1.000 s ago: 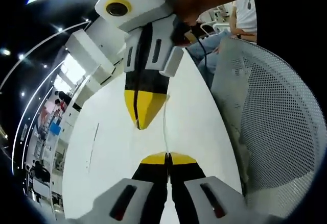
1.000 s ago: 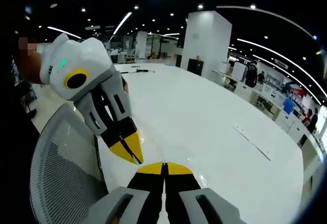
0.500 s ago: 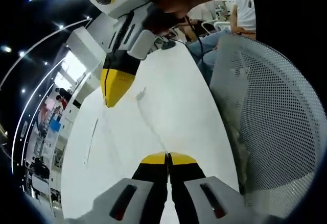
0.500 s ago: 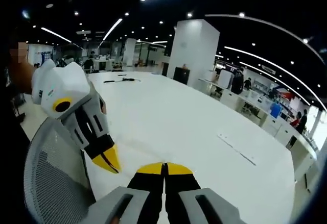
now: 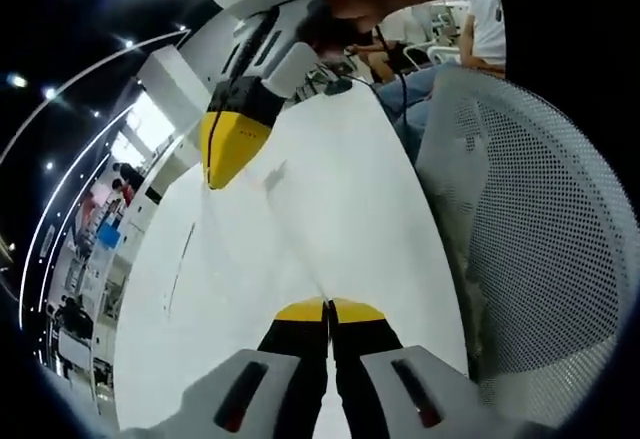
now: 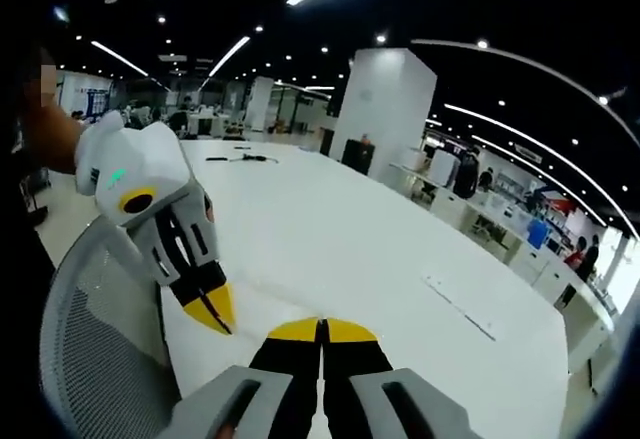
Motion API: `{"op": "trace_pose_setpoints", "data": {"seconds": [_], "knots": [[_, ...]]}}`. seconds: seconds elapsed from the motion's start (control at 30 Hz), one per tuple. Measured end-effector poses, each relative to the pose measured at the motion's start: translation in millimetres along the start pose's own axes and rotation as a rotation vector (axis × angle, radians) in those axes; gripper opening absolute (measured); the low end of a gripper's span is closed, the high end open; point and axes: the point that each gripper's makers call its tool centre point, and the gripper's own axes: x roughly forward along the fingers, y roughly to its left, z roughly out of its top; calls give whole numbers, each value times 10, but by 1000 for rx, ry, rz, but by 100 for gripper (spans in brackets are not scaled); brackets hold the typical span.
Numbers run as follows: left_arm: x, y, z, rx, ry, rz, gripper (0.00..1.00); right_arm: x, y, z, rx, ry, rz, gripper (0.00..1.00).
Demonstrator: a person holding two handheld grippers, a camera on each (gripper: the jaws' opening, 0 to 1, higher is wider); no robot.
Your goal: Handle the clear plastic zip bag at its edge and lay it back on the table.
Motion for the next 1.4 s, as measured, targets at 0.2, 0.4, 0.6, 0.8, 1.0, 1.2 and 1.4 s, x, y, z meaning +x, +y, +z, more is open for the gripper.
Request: {"op": "trace_pose_setpoints", "data": {"seconds": [0.2, 0.4, 0.6, 0.8, 1.0, 1.2, 1.4], "knots": [[-40, -1, -14, 18, 3, 5, 0, 61, 124, -114, -27, 44, 42, 0], [-79, 32, 64, -12, -29, 10, 1, 120, 202, -233, -49, 81, 60, 0], [-137, 71, 165, -26, -56, 21, 4, 183, 220, -315, -44, 94, 70, 0], [-244, 161, 302, -83, -122, 64, 8, 237, 195, -350, -31, 97, 73, 0], [-412, 282, 393, -176, -198, 123, 14, 274, 174, -398, -51, 114, 64, 0], [-572, 290, 230, -288, -204, 172, 19, 280, 93, -432, -77, 127, 28, 0], [-698, 249, 13, -390, -200, 210, 22, 244, -34, -430, -72, 123, -15, 0]]}}
